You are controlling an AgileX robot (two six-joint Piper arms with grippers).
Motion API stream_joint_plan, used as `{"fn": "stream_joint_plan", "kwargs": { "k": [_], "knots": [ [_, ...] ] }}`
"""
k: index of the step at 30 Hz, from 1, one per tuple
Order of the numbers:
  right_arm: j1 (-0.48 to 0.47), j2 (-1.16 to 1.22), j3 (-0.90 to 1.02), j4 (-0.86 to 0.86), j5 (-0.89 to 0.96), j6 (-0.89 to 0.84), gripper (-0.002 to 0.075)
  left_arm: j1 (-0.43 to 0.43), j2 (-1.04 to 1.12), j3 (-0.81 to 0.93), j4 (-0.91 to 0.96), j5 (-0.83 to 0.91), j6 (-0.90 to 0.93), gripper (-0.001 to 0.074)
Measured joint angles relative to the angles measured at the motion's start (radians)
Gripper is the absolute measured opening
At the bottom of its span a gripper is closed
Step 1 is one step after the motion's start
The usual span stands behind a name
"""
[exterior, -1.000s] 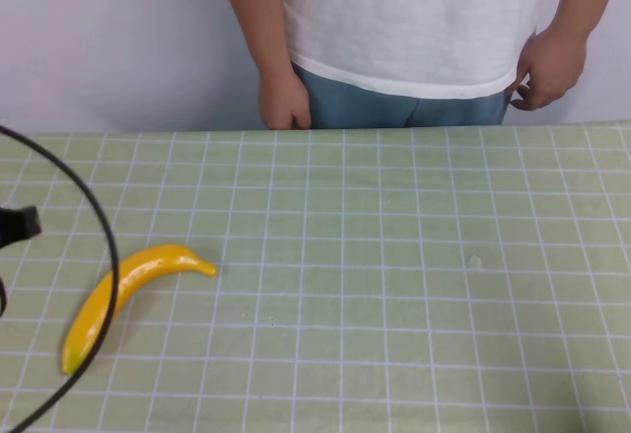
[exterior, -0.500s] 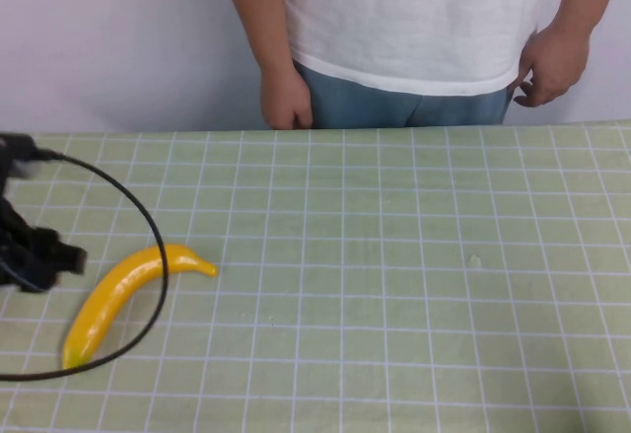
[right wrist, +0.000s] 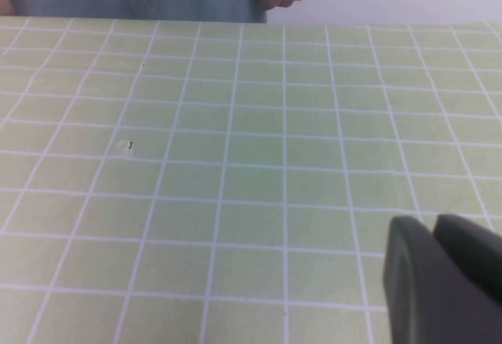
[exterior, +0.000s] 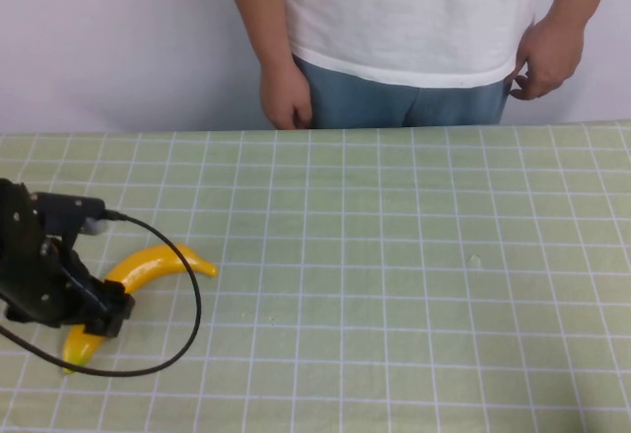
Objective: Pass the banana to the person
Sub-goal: Pick up the banana, then hand the grabbed banana to the person
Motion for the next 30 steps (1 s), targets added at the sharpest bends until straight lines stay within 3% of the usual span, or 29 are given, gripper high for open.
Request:
{"fn": "stream_joint_plan", "kwargs": {
  "k": [4, 5, 12, 22, 26, 30],
  "knots": [
    [0.0, 0.0, 0.0, 0.0, 0.0, 0.0, -0.0007, 0.0, 0.024, 0.0, -0.012, -0.002, 0.01, 0.026],
    [0.0, 0.0, 0.0, 0.0, 0.0, 0.0, -0.0007, 0.0, 0.024, -0.004, -0.017, 0.001, 0.015, 0.0289],
    [0.0, 0.0, 0.0, 0.0, 0.0, 0.0, -0.0007, 0.0, -0.007, -0.1, -0.032, 0.122, 0.047, 0.0277],
    [0.0, 0.0, 0.0, 0.0, 0.0, 0.0, -0.0007, 0.0, -0.304, -0.222, -0.186, 0.153, 0.145, 0.0277],
    [0.0, 0.0, 0.0, 0.0, 0.0, 0.0, -0.0007, -0.011, -0.352, -0.345, -0.278, 0.27, 0.225, 0.0277],
    [0.0, 0.0, 0.0, 0.0, 0.0, 0.0, -0.0007, -0.077, -0.327, -0.515, -0.273, 0.416, 0.237, 0.0277]
  ]
}}
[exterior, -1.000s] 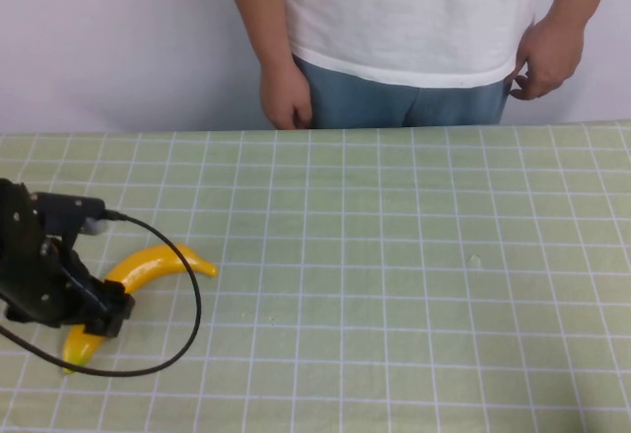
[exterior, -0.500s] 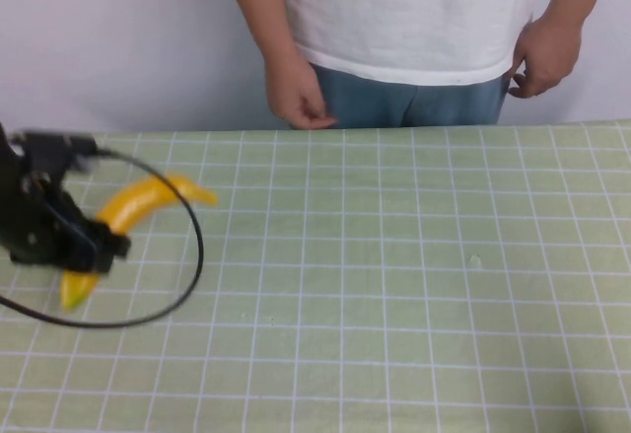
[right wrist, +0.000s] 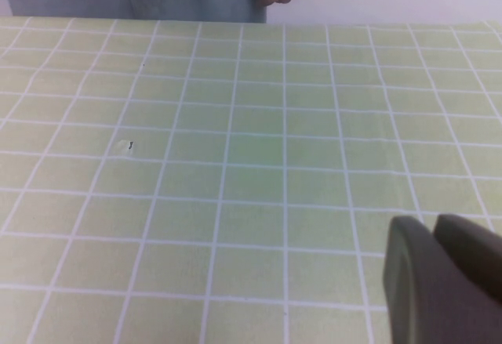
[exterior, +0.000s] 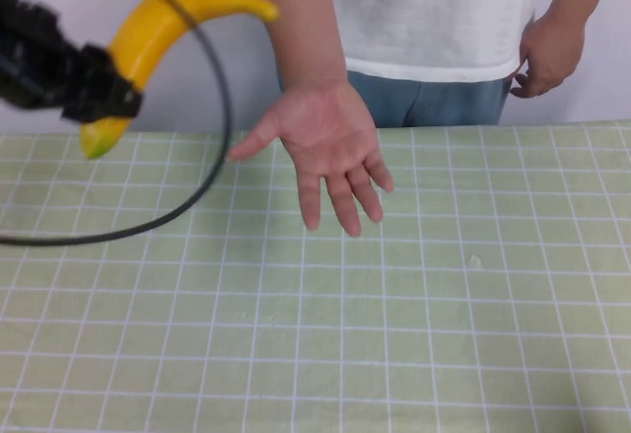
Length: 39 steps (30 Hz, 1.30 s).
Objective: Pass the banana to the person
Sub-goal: Hand the grabbed banana to the person
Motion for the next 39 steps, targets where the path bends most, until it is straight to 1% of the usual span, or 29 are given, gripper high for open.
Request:
{"fn": "stream_joint_plan", "kwargs": {
  "k": [3, 8, 10, 14, 18, 23, 25, 29, 31, 35, 37, 39],
  "knots": [
    [0.0, 0.0, 0.0, 0.0, 0.0, 0.0, -0.0007, -0.087, 0.049, -0.116, 0.036, 0.074, 0.0, 0.0277],
    [0.0, 0.0, 0.0, 0.0, 0.0, 0.0, -0.0007, -0.218, 0.16, -0.24, 0.099, 0.184, -0.03, 0.0277],
    [0.0, 0.0, 0.0, 0.0, 0.0, 0.0, -0.0007, -0.256, 0.212, -0.267, 0.109, 0.22, -0.036, 0.0277],
    [0.0, 0.0, 0.0, 0.0, 0.0, 0.0, -0.0007, -0.315, 0.297, -0.289, 0.114, 0.232, -0.041, 0.0277],
    [0.0, 0.0, 0.0, 0.0, 0.0, 0.0, -0.0007, -0.336, 0.356, -0.293, 0.147, 0.234, -0.063, 0.0277],
    [0.0, 0.0, 0.0, 0.0, 0.0, 0.0, -0.0007, -0.336, 0.381, -0.294, 0.197, 0.238, -0.084, 0.0277],
    [0.0, 0.0, 0.0, 0.0, 0.0, 0.0, -0.0007, -0.336, 0.381, -0.294, 0.205, 0.24, -0.097, 0.0312],
    [0.0, 0.0, 0.0, 0.0, 0.0, 0.0, -0.0007, -0.339, 0.381, -0.294, 0.208, 0.246, -0.134, 0.0485],
    [0.0, 0.0, 0.0, 0.0, 0.0, 0.0, -0.0007, -0.341, 0.381, -0.294, 0.208, 0.252, -0.151, 0.0531],
    [0.0, 0.0, 0.0, 0.0, 0.0, 0.0, -0.0007, -0.341, 0.369, -0.32, 0.197, 0.259, -0.179, 0.0558],
    [0.0, 0.0, 0.0, 0.0, 0.0, 0.0, -0.0007, -0.341, 0.339, -0.331, 0.185, 0.263, -0.188, 0.0556],
    [0.0, 0.0, 0.0, 0.0, 0.0, 0.0, -0.0007, -0.341, 0.282, -0.336, 0.182, 0.263, -0.197, 0.0529]
  ]
}}
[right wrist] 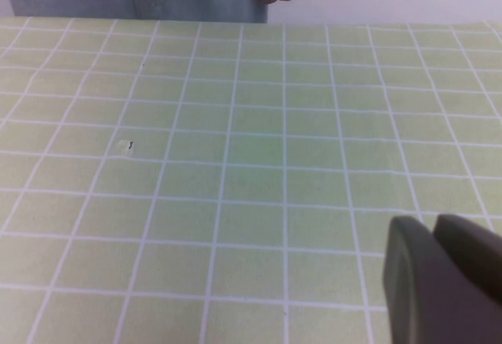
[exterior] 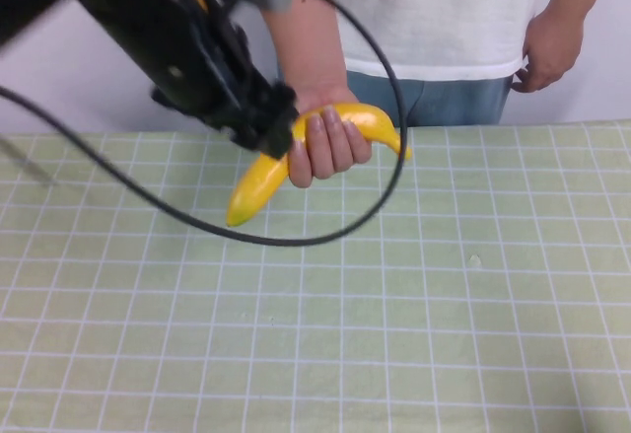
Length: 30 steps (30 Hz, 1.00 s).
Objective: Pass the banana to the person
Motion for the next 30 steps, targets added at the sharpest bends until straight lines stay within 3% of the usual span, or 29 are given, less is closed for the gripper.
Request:
{"fn": "stream_joint_plan", "kwargs": {
  "k": [2, 6, 9, 13, 21, 30],
  "knots": [
    [0.0, 0.0, 0.0, 0.0, 0.0, 0.0, -0.0007, 0.0, -0.072, 0.0, 0.025, 0.002, -0.012, 0.0444],
    [0.0, 0.0, 0.0, 0.0, 0.0, 0.0, -0.0007, 0.0, -0.226, 0.062, 0.089, 0.002, -0.053, 0.0141],
    [0.0, 0.0, 0.0, 0.0, 0.0, 0.0, -0.0007, 0.0, -0.344, 0.19, 0.103, 0.004, -0.072, 0.0046],
    [0.0, 0.0, 0.0, 0.0, 0.0, 0.0, -0.0007, 0.0, -0.521, 0.447, 0.107, -0.018, -0.121, 0.0013],
    [0.0, 0.0, 0.0, 0.0, 0.0, 0.0, -0.0007, 0.0, -0.894, 0.894, 0.11, -0.232, -0.186, 0.0006],
    [0.0, 0.0, 0.0, 0.0, 0.0, 0.0, -0.0007, 0.0, -1.076, 1.001, 0.113, -0.179, -0.2, 0.0006]
  ]
}}
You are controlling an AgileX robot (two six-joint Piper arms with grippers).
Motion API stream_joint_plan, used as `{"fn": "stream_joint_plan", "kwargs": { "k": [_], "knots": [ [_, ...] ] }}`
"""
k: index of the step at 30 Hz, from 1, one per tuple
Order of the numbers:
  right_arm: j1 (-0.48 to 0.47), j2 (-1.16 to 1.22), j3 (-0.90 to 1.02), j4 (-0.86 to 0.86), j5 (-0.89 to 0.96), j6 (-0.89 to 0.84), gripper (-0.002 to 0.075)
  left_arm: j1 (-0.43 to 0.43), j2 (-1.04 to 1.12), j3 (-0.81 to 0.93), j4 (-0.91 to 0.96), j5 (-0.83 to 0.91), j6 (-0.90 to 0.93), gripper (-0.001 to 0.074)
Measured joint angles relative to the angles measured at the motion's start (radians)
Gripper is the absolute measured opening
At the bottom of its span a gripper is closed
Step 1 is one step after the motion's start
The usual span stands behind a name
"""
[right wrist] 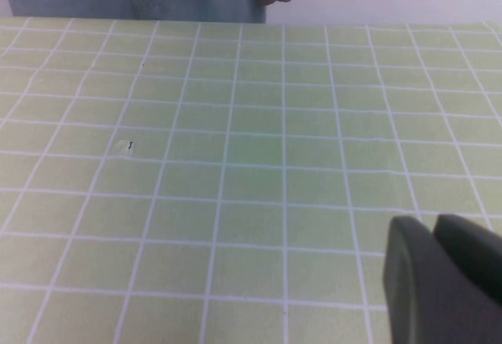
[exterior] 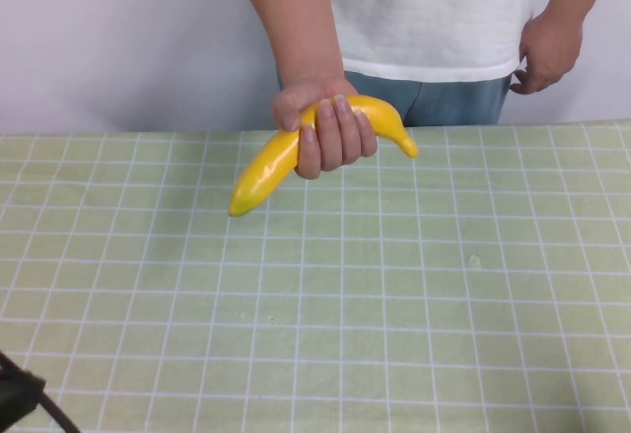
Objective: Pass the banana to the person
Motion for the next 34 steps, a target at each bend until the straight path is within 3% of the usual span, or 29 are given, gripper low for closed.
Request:
{"fn": "stream_joint_plan", "kwargs": {
  "k": [7, 11, 15, 21, 24, 34],
  "knots": [
    [0.0, 0.0, 0.0, 0.0, 0.0, 0.0, -0.0007, 0.0, -0.002, 0.0, 0.002, 0.06, 0.0, 0.0005],
    [0.0, 0.0, 0.0, 0.0, 0.0, 0.0, -0.0007, 0.0, -0.004, 0.017, 0.055, 0.004, 0.029, 0.0005],
    [0.0, 0.0, 0.0, -0.002, 0.0, 0.0, -0.0007, 0.03, -0.083, 0.109, 0.071, -0.252, 0.044, 0.0004],
    [0.0, 0.0, 0.0, -0.002, 0.0, 0.0, -0.0007, 0.163, -0.3, 0.399, 0.051, -0.734, 0.047, 0.0004],
    [0.0, 0.0, 0.0, -0.002, 0.0, 0.0, -0.0007, 0.228, -0.421, 0.537, 0.026, -0.842, 0.04, 0.0004],
    [0.0, 0.0, 0.0, -0.002, 0.0, 0.0, -0.0007, 0.308, -0.65, 0.764, -0.054, -0.735, 0.03, 0.0004]
  ]
}}
